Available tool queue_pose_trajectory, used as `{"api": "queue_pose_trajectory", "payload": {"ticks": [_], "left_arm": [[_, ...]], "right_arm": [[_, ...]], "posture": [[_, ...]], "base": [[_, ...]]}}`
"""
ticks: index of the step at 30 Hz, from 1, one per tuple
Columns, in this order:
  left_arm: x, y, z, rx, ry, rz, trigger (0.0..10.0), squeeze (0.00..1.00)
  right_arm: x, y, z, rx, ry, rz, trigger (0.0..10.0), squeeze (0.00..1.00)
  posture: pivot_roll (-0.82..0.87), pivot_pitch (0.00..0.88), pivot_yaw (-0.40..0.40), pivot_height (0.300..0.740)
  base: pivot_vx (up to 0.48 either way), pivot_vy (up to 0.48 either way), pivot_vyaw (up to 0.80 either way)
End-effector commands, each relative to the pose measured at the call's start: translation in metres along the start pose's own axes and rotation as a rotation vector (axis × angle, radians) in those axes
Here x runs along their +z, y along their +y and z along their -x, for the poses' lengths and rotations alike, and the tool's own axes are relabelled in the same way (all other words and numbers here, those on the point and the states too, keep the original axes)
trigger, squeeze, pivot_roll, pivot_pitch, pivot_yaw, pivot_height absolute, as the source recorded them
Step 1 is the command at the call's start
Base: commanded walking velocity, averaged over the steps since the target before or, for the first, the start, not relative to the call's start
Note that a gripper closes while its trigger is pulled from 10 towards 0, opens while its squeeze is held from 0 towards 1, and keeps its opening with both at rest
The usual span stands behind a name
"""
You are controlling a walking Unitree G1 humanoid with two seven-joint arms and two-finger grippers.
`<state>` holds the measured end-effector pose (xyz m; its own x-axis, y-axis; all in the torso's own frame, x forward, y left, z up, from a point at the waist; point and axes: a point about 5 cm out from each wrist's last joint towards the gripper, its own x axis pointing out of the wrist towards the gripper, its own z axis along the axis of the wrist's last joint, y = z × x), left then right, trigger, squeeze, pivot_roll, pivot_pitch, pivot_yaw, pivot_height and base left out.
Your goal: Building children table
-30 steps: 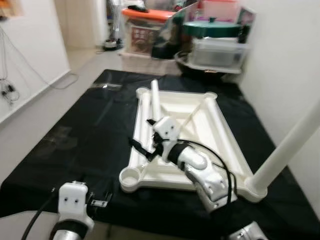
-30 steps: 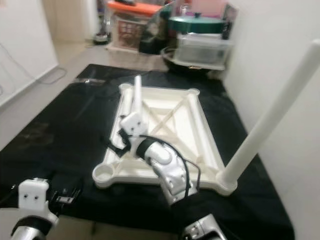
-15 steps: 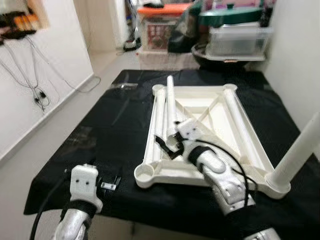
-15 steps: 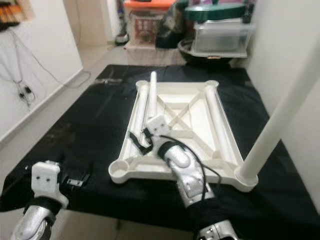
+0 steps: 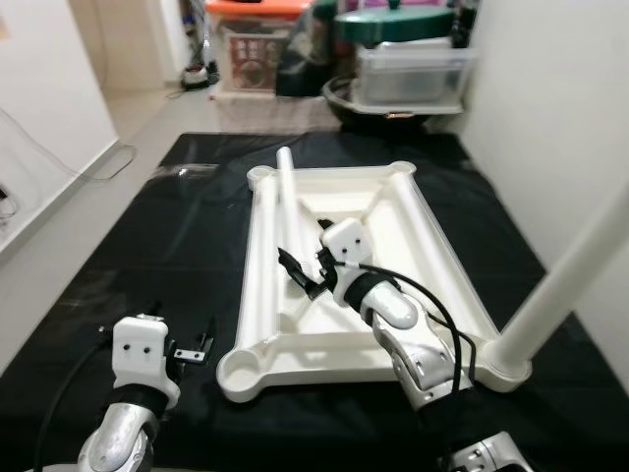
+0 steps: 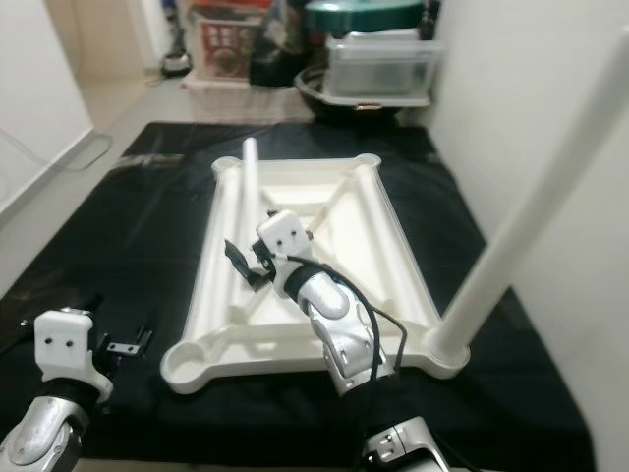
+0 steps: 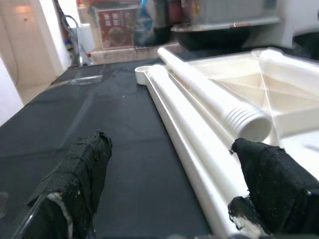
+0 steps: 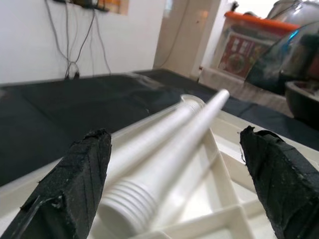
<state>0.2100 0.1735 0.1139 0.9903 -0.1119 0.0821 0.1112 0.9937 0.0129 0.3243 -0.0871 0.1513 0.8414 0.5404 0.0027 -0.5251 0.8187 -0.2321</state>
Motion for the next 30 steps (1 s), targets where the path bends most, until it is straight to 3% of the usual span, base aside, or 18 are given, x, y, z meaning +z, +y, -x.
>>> {"api": "queue_pose_trajectory", "payload": {"ticks": [1,3,5,9,13,14,19,20,23,24,26,28,30], "left_arm": [[-0.001,0.007,0.003,0.023,0.004,-0.02,10.0,0.0],[-0.002,0.007,0.003,0.026,0.007,-0.018,10.0,0.0],[-0.002,0.006,0.001,0.022,0.002,-0.01,10.0,0.0],[-0.002,0.005,0.001,0.024,-0.003,0.0,10.0,0.0],[-0.003,0.005,0.001,0.029,-0.008,0.012,10.0,0.0],[-0.003,0.005,0.0,0.033,-0.012,0.02,10.0,0.0],[-0.003,0.005,0.0,0.033,-0.015,0.022,10.0,0.0],[-0.003,0.005,-0.001,0.034,-0.016,0.022,10.0,0.0],[-0.002,0.005,-0.001,0.034,-0.018,0.022,10.0,0.0],[-0.002,0.005,-0.002,0.035,-0.02,0.021,10.0,0.0],[-0.002,0.005,-0.002,0.035,-0.02,0.021,10.0,0.0],[-0.002,0.005,-0.003,0.037,-0.023,0.02,10.0,0.0],[-0.002,0.005,-0.004,0.038,-0.024,0.019,10.0,0.0]], "right_arm": [[0.004,0.008,-0.006,0.031,-0.022,-0.025,10.0,0.0],[0.003,0.009,-0.006,0.045,-0.019,-0.041,10.0,0.0],[-0.001,0.012,0.0,0.143,-0.006,0.078,10.0,0.0],[-0.006,0.013,0.005,0.182,0.004,0.12,10.0,0.0],[-0.009,0.01,0.006,0.184,0.017,0.134,10.0,0.0],[-0.014,0.001,0.004,0.151,0.054,0.168,10.0,0.0],[-0.017,-0.009,0.0,0.108,0.088,0.247,10.0,0.0],[-0.018,-0.012,-0.002,0.105,0.101,0.306,10.0,0.0],[-0.018,-0.014,-0.003,0.118,0.11,0.361,10.0,0.0],[-0.019,-0.014,-0.006,0.144,0.121,0.429,10.0,0.0],[-0.019,-0.014,-0.006,0.144,0.121,0.429,10.0,0.0],[-0.021,-0.011,-0.01,0.206,0.149,0.551,10.0,0.0],[-0.022,-0.009,-0.011,0.251,0.158,0.578,10.0,0.0]], "posture": [[0.06,0.0,-0.029,0.74],[0.06,0.0,-0.03,0.74],[0.06,0.0,-0.03,0.74],[0.05,0.0,-0.031,0.74],[0.06,0.0,-0.034,0.74],[0.06,0.0,-0.036,0.74],[0.06,0.0,-0.039,0.74],[0.06,0.0,-0.043,0.74],[0.06,0.0,-0.045,0.74],[0.06,0.0,-0.049,0.74],[0.06,0.0,-0.049,0.74],[0.07,0.0,-0.053,0.74],[0.07,0.0,-0.054,0.74]], "base": [[0.0,0.0,0.8],[0.0,0.0,0.0],[0.0,0.0,0.21],[0.0,0.0,0.61],[0.0,0.0,0.54],[0.0,0.0,0.0],[0.0,0.0,0.0],[0.0,0.0,0.0],[0.0,0.0,0.0],[0.0,0.0,0.0],[0.0,0.0,0.0],[0.0,0.0,0.0],[0.0,0.0,0.0]]}}
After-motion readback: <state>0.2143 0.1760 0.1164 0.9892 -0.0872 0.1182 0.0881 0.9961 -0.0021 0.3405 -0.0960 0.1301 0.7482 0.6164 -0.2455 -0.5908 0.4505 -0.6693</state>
